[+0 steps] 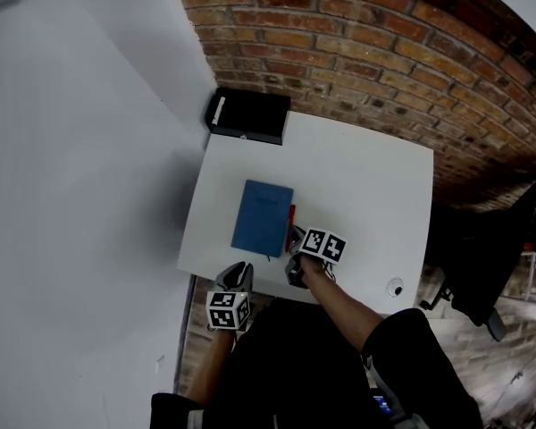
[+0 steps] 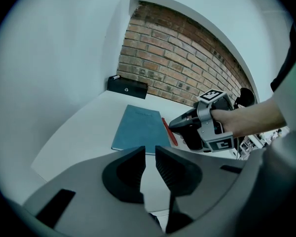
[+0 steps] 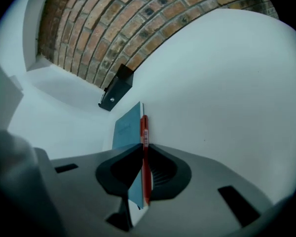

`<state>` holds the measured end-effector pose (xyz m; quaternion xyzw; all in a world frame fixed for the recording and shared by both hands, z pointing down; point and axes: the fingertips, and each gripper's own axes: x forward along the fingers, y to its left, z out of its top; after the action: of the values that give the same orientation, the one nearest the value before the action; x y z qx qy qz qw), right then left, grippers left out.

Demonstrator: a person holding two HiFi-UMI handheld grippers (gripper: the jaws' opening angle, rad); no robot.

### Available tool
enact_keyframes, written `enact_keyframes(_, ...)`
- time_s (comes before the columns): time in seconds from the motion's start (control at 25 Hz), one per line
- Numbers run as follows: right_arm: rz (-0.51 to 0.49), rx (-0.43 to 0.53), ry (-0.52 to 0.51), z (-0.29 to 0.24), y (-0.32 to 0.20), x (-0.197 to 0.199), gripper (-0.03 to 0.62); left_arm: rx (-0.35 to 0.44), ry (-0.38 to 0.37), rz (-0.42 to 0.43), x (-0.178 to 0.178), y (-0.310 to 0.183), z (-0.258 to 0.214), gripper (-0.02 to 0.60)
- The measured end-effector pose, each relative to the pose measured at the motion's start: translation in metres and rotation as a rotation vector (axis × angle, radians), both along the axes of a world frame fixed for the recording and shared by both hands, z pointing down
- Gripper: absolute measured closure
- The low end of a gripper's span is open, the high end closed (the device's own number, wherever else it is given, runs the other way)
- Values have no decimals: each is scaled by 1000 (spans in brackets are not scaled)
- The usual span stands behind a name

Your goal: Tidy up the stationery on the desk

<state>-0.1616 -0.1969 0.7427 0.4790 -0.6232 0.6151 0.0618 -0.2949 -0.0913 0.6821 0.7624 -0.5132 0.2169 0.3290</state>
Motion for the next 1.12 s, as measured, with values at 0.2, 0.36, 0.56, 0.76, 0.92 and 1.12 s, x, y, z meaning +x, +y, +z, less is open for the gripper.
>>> enact_keyframes(0.2,10,-30,-16,6,1,-7,543,-14,-1,-6,-2,1,5,509)
enact_keyframes(0.36,-9,-31,-6,7,2,-8,553,-21,0,-6,-3,1,7,509)
enact_keyframes(0.56,-44,-28,-37,7,1,-11,551,-22,4,-5,-2,-1,8,509)
enact_keyframes(0.76,-45,-9,-30,4,-3,-5,549,-17,5,-3,-1,-4,7,509)
enact_keyframes(0.92,-36,57,6,-6,-9,6,549,-7,8,-2,-2,-6,5,509)
enact_keyframes(1.12,-67,175,103,-28,-3,21,563,42,17,16,4,-14,-5,509)
